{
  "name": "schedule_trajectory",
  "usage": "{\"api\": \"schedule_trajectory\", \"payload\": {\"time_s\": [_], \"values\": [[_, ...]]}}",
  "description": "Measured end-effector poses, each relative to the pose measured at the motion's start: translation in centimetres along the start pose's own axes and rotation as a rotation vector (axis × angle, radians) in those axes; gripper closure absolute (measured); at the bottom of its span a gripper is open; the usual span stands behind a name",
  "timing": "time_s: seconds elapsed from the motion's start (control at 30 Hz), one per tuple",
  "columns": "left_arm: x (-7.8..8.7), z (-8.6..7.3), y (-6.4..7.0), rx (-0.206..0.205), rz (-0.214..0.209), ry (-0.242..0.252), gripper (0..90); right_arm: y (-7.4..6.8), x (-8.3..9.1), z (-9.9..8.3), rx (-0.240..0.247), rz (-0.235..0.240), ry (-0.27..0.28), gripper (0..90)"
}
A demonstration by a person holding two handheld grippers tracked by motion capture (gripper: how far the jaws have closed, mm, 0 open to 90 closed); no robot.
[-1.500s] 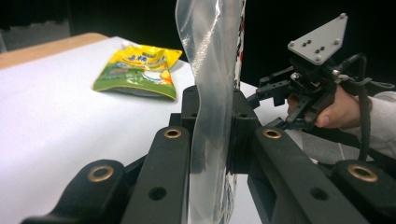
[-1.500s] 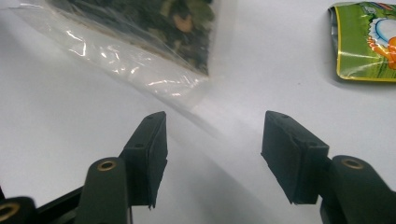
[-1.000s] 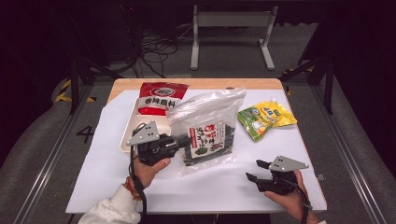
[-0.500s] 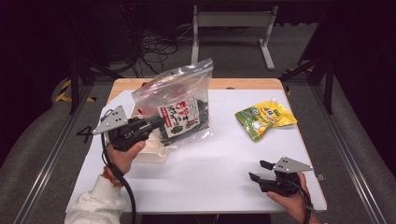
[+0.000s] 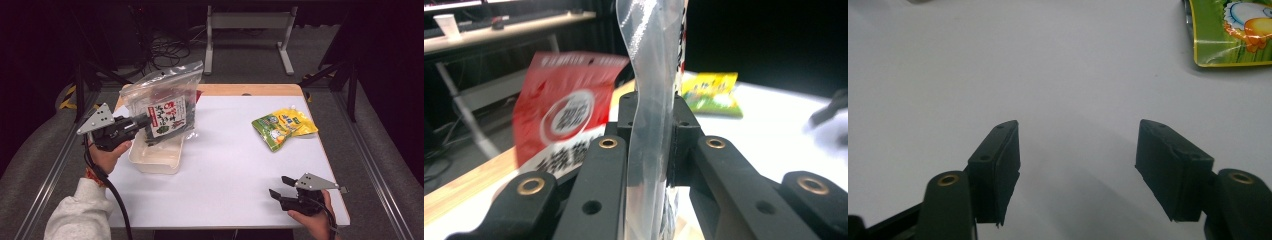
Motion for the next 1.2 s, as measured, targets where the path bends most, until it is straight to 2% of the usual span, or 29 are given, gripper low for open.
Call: {"api": "schedule_trajectory", "payload": {"time_s": [0.07,0.3,0.33,0.4,0.53,0.6,0.7,0.73,0.83,0.9,1.0,1.13,1.17,1.2], "values": [[-0.1,-0.4,-0.4,-0.022,0.024,-0.031,80.9,-0.1,0.0,-0.1,0.007,0.007,-0.007,36.7],[-0.2,-1.6,-1.6,-0.011,0.04,-0.074,80.8,-0.4,-0.2,-0.3,0.015,0.01,-0.023,34.0],[-0.4,-2.1,-2.0,-0.006,0.061,-0.093,80.8,-0.4,-0.3,-0.3,0.016,0.007,-0.027,33.6],[-0.5,-2.2,-2.0,0.0,0.06,-0.088,80.8,-0.4,-0.3,-0.3,0.018,0.009,-0.029,33.5],[-0.4,-1.7,-1.8,-0.019,0.073,-0.109,80.9,-0.5,-0.4,-0.3,0.019,0.01,-0.03,33.3],[0.2,-1.1,-2.0,-0.027,0.085,-0.104,80.7,-0.5,-0.4,-0.2,0.02,0.013,-0.03,33.2],[0.8,-0.7,-1.9,-0.043,0.084,-0.124,80.7,-0.5,-0.4,-0.2,0.022,0.019,-0.031,33.2],[0.6,-0.8,-1.9,-0.058,0.069,-0.169,80.7,-0.5,-0.5,-0.3,0.025,0.017,-0.035,33.2],[-0.2,-1.5,-1.9,-0.067,0.09,-0.218,80.6,-0.6,-0.6,-0.2,0.028,0.021,-0.037,33.0],[-0.5,-1.8,-1.8,-0.072,0.089,-0.216,80.6,-0.6,-0.6,-0.2,0.029,0.022,-0.04,33.0],[-1.3,-2.3,-1.6,-0.052,0.081,-0.189,80.6,-0.8,-0.6,-0.1,0.039,0.025,-0.038,32.8],[-1.1,-3.2,-2.4,0.024,0.07,-0.136,80.5,-0.9,-0.8,-0.1,0.04,0.03,-0.041,32.7],[-1.1,-3.2,-2.4,0.024,0.07,-0.136,80.6,-0.9,-0.8,-0.1,0.04,0.03,-0.041,32.7],[-1.0,-3.8,-2.8,0.053,0.069,-0.112,80.5,-0.9,-0.8,-0.1,0.041,0.03,-0.041,32.6]]}}
Point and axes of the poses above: each handheld gripper's, and its own axes: x roughly backward along the jaws, z roughly out of its top, y roughly to its right, the point moved 5 cm from there along -x, roughly forward along the jaws, and after that the axes turned 6 degrees about x, right-handed, at the moved point
